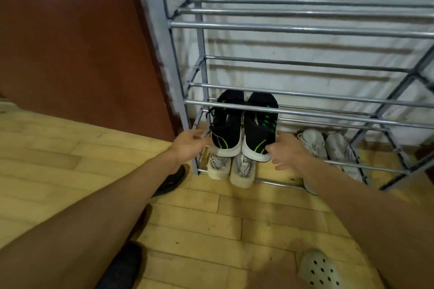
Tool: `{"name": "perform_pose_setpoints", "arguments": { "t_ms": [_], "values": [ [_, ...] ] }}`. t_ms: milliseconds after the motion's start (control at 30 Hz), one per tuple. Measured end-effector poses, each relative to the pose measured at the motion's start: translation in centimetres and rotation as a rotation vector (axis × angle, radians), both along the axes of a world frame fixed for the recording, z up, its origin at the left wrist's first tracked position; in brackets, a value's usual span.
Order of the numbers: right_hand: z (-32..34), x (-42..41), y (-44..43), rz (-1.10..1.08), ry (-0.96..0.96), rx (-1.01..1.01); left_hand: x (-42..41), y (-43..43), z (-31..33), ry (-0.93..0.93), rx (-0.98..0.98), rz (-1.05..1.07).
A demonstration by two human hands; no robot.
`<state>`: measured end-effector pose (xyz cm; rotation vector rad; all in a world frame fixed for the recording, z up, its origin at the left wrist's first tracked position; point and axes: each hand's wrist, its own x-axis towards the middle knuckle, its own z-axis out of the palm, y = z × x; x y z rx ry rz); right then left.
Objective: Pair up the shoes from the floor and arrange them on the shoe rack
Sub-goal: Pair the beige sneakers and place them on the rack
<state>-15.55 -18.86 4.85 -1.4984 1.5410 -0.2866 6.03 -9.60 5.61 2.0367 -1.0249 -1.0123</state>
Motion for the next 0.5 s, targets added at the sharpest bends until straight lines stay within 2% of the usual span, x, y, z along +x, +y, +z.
{"name": "perform_pose_setpoints", "arguments": {
  "t_ms": [133, 300, 400, 500],
  "values": [
    [4.2, 2.7, 4.2, 0.133, 0.112, -0.153, 1.3, 6.4, 3.1, 0.01, 0.044, -0.056],
    [8.3, 7.8, 12.5, 0.432, 0.176, -0.218, 3.2, 15.4, 4.6, 0.067, 0.081, 0.024],
    [8.5, 11.0, 18.3, 0.609, 0.238, -0.192, 4.5, 21.1, 3.5, 0.079, 0.105, 0.079],
    [7.3, 13.7, 24.3, 0.681, 0.228, -0.124, 5.7, 27.3, 1.2, 0.116, 0.143, 0.163]
  ]
}}
